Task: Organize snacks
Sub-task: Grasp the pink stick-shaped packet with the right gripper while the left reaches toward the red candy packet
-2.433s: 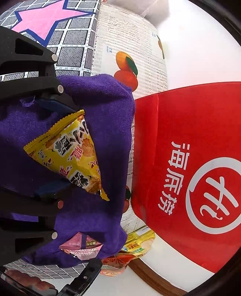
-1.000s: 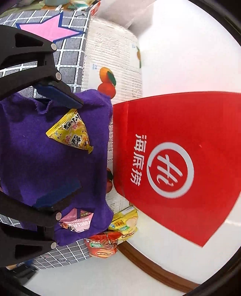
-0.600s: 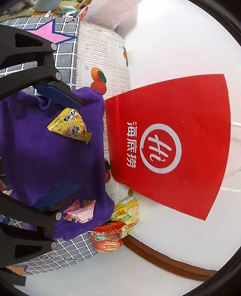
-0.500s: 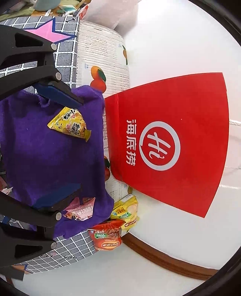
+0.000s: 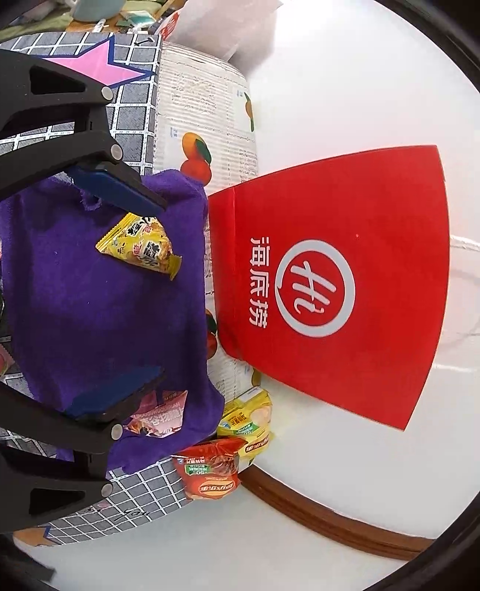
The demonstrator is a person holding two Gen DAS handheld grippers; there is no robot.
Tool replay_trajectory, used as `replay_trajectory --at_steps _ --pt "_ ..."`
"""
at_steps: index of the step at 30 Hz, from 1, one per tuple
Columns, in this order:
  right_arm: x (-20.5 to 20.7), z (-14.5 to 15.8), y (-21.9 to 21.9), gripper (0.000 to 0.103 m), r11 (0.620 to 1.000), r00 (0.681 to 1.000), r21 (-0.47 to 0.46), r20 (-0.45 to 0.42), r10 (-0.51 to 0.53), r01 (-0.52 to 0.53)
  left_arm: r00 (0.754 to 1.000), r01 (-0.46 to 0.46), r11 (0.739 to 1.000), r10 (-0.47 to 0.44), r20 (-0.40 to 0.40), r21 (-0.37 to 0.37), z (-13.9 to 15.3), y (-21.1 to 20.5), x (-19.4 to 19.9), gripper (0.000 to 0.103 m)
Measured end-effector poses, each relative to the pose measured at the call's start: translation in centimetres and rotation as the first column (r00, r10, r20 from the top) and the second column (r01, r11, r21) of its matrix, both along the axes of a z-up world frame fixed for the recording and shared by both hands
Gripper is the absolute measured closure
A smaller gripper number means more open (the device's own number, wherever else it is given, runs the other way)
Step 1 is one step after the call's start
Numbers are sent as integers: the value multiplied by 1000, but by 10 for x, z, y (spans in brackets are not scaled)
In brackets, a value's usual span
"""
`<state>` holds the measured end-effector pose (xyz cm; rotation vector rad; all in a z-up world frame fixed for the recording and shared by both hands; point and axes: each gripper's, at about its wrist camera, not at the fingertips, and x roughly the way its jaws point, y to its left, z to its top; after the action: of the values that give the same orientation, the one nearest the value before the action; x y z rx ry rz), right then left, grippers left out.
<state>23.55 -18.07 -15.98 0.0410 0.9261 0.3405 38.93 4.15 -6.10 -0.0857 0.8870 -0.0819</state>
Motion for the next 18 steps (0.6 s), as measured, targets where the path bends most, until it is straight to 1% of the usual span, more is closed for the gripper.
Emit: replay_trajectory --at_steps 2,5,7,10,12,13,14,18 --pt "-7 4 -19 85 997 998 -41 22 -67 68 1000 2 1000 -2 7 5 3 -2 -3 21" --pt "-15 -1 -40 85 987 992 -96 7 -127 127 1000 12 1000 -12 23 -10 11 -4 -9 21" --pt "-17 -10 -48 85 988 990 -86 -28 -135 132 999 13 1000 -12 35 -19 17 -5 -13 21" --pt "-20 -27 -49 84 989 989 -75 -67 -129 124 999 22 1000 -22 36 -9 24 -10 -23 21" --pt "-21 -42 -45 82 985 987 -116 -83 -141 131 999 27 1000 -27 23 6 25 -12 -33 21" --pt "-23 -48 -44 81 983 985 -118 -84 -148 137 999 30 999 -30 22 14 25 -13 -40 21" --pt "-25 -50 -43 79 983 985 -113 -81 -152 142 999 32 999 -32 22 24 25 -13 -46 21" --pt "-34 -54 -43 78 979 982 -91 -5 -186 185 999 28 997 -30 27 68 22 -4 -78 21"
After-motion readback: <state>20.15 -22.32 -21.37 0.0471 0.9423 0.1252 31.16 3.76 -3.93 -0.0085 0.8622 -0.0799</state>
